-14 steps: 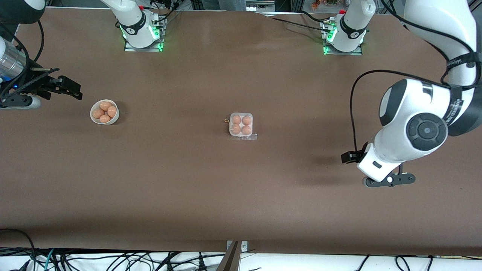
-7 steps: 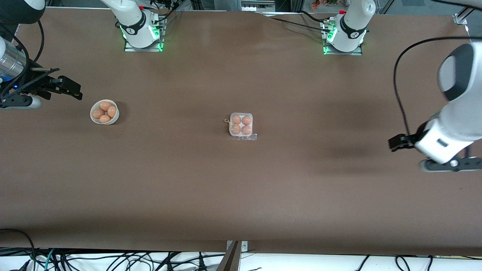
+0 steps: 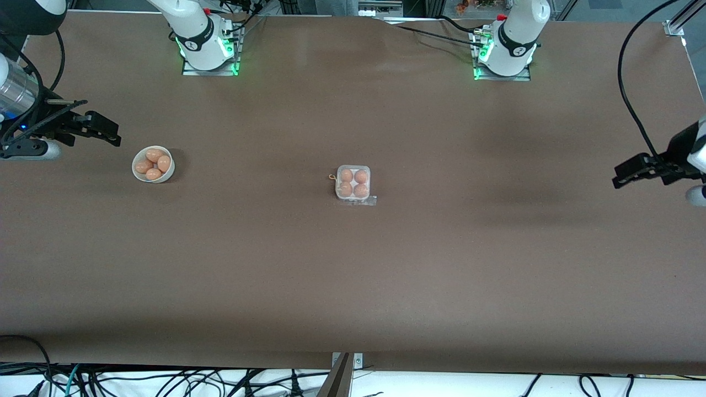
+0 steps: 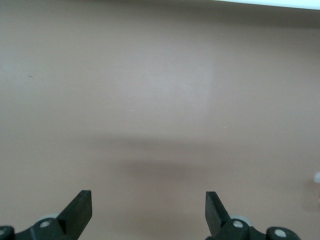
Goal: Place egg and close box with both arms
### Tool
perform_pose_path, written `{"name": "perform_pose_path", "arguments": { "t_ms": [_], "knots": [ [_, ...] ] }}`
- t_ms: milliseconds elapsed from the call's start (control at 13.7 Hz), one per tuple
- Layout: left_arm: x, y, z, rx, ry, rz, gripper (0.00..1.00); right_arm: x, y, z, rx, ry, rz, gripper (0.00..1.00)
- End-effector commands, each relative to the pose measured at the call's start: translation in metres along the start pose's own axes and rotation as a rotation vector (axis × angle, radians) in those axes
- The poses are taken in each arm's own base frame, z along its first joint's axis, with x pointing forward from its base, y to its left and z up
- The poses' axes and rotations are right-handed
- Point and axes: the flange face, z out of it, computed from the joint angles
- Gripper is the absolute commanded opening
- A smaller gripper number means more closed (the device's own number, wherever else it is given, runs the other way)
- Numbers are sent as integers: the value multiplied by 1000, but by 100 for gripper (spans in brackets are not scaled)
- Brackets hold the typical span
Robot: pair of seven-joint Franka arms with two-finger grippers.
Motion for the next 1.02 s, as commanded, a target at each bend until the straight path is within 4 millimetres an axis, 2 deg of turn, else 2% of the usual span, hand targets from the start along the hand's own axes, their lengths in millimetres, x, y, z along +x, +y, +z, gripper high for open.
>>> {"name": "perform_pose_path", "arguments": {
  "t_ms": [0,146,291,437,655,946],
  "knots": [
    [-27,12,2,-26,-6,31,100,-3,0,-1,4,3,-6,100],
    [-36,19,7,-23,12,40,100,-3,0,-1,4,0,-6,100],
    [-41,17,4,-16,17,46,100,-3,0,0,4,-2,-6,100],
    [-49,20,11,-11,4,52,100,-3,0,0,4,-2,-6,100],
    [-54,22,2,-12,8,57,100,-4,0,0,4,-3,-6,100],
    [-58,22,1,-10,-5,52,100,-4,0,-1,4,-3,-5,100]
  ]
}}
